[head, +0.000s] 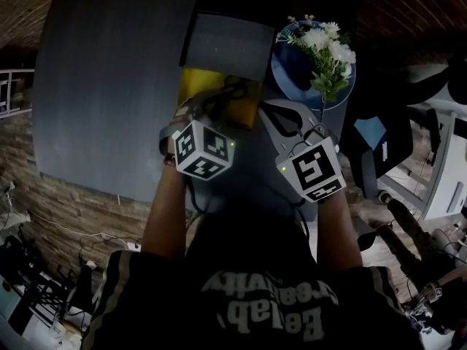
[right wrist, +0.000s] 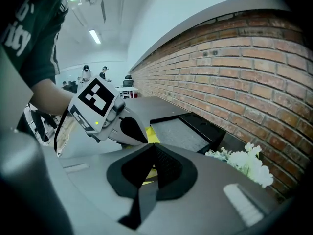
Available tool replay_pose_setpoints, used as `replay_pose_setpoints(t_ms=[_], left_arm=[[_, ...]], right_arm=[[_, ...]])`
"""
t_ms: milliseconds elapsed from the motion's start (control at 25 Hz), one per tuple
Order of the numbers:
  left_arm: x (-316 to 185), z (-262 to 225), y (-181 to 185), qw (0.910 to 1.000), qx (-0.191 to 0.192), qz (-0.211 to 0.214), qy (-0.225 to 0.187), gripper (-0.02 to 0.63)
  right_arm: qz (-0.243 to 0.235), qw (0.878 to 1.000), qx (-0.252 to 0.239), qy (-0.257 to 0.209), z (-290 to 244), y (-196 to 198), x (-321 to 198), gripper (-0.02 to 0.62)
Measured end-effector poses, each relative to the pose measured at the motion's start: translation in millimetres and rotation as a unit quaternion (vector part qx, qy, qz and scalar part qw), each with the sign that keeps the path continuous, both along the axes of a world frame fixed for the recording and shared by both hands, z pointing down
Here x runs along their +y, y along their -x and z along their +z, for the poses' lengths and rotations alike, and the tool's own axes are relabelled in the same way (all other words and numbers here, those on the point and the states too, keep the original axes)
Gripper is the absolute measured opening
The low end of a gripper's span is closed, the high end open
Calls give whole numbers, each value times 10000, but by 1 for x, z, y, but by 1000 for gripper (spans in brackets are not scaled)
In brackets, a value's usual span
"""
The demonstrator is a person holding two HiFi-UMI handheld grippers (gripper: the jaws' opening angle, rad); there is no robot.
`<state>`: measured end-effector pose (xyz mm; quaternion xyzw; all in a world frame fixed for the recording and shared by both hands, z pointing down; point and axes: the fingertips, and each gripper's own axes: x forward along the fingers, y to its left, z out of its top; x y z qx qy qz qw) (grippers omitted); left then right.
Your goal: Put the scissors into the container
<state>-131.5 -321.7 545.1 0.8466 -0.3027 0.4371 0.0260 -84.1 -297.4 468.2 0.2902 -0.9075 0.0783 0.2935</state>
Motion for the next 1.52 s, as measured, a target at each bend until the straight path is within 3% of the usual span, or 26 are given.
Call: replay_pose_setpoints(t_ms=[600, 800, 1520], left_arm=[[20, -76, -9, 9977, 169, -321, -578, 2], [30, -105, -25, 9959, 395, -396, -704, 2], [87, -170, -66, 9888, 431, -666, -1263, 2]], right_arm=[[114, 9974, -275, -651, -67, -13, 16, 6], [162, 9953, -432, -855, -92, -24, 23, 5], [-295, 9874, -670, -1405, -149, -53, 84, 5]])
